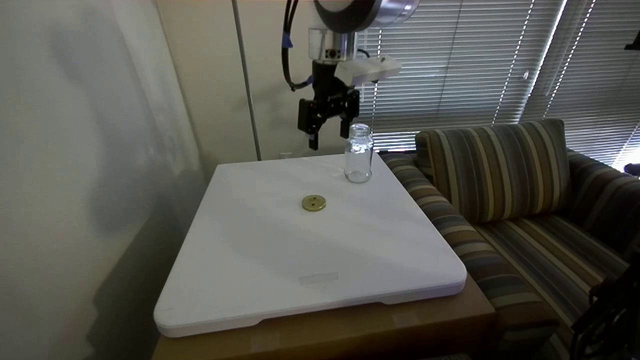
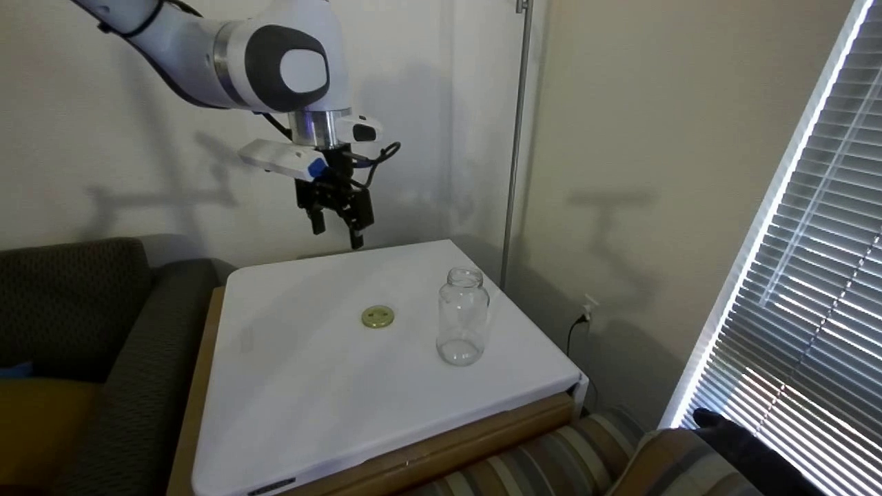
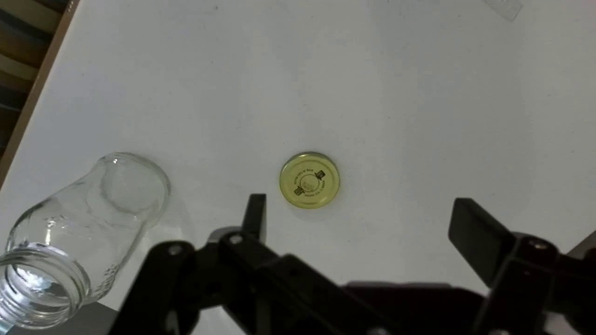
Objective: Put the lid on the glass jar
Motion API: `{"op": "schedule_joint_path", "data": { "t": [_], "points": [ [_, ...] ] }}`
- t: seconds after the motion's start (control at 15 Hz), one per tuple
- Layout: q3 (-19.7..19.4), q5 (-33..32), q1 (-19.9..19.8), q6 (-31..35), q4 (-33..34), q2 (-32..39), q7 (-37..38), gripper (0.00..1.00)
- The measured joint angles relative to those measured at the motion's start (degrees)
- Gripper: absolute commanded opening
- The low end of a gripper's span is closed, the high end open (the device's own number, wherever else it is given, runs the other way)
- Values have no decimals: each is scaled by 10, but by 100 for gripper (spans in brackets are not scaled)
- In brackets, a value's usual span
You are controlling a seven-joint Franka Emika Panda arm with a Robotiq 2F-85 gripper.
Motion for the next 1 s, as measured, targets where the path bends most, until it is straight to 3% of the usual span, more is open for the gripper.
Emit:
{"op": "schedule_joint_path", "data": {
  "t": [1.0],
  "points": [
    [0, -6, 3, -9, 48, 30, -21, 100]
  ]
}}
